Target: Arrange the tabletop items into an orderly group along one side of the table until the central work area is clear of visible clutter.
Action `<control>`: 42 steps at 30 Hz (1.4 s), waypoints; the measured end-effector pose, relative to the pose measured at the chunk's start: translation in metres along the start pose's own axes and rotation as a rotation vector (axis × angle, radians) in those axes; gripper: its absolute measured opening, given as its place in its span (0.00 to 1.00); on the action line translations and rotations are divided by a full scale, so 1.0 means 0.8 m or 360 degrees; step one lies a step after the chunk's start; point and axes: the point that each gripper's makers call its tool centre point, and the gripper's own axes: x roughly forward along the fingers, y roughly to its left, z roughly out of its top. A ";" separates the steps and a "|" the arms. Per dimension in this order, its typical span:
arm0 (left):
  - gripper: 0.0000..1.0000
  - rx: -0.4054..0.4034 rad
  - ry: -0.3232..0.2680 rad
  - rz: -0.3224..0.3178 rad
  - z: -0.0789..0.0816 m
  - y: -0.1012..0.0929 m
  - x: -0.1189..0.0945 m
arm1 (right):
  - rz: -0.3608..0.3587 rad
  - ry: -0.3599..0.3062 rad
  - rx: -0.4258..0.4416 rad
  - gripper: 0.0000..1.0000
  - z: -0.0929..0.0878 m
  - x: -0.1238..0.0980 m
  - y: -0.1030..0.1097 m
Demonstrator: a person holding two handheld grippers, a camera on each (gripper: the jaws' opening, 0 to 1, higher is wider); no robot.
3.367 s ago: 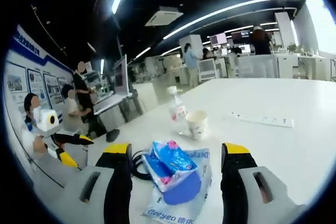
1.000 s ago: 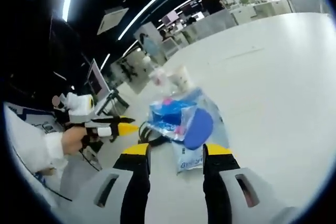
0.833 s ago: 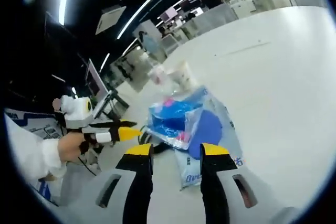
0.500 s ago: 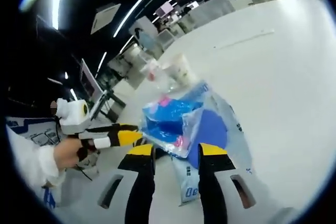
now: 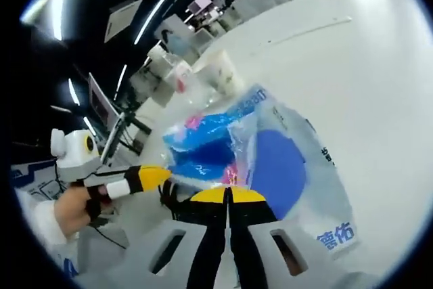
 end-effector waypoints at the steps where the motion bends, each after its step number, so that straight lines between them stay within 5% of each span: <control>1: 0.00 -0.0001 -0.0007 -0.0002 0.000 -0.001 -0.001 | -0.0001 0.0003 -0.0001 0.00 -0.002 -0.001 0.003; 7: 0.00 -0.0017 -0.0028 0.0040 0.000 0.001 -0.007 | -0.0100 -0.0051 -0.0249 0.01 0.013 -0.019 0.000; 11: 0.00 -0.0016 -0.0027 0.0057 -0.003 0.001 -0.008 | -0.0117 -0.0038 -0.0139 0.41 0.007 -0.012 -0.005; 13: 0.00 -0.0027 -0.0023 0.0051 -0.005 -0.001 -0.009 | -0.0136 0.0037 -0.0170 0.36 -0.004 -0.006 -0.010; 17: 0.00 -0.0042 -0.0019 0.0054 -0.007 -0.005 -0.013 | -0.0147 0.0158 -0.0190 0.01 -0.020 0.004 -0.011; 21: 0.00 -0.0072 -0.0031 0.0034 -0.006 -0.008 -0.020 | -0.0146 0.0109 -0.0252 0.00 -0.015 -0.008 -0.005; 25: 0.00 -0.0087 -0.0044 -0.0003 -0.007 -0.017 -0.028 | -0.0136 0.0041 -0.0157 0.00 -0.009 -0.028 -0.001; 42: 0.00 0.0148 -0.0124 -0.0275 0.007 -0.129 -0.073 | -0.0319 -0.0164 -0.0230 0.00 0.007 -0.162 0.008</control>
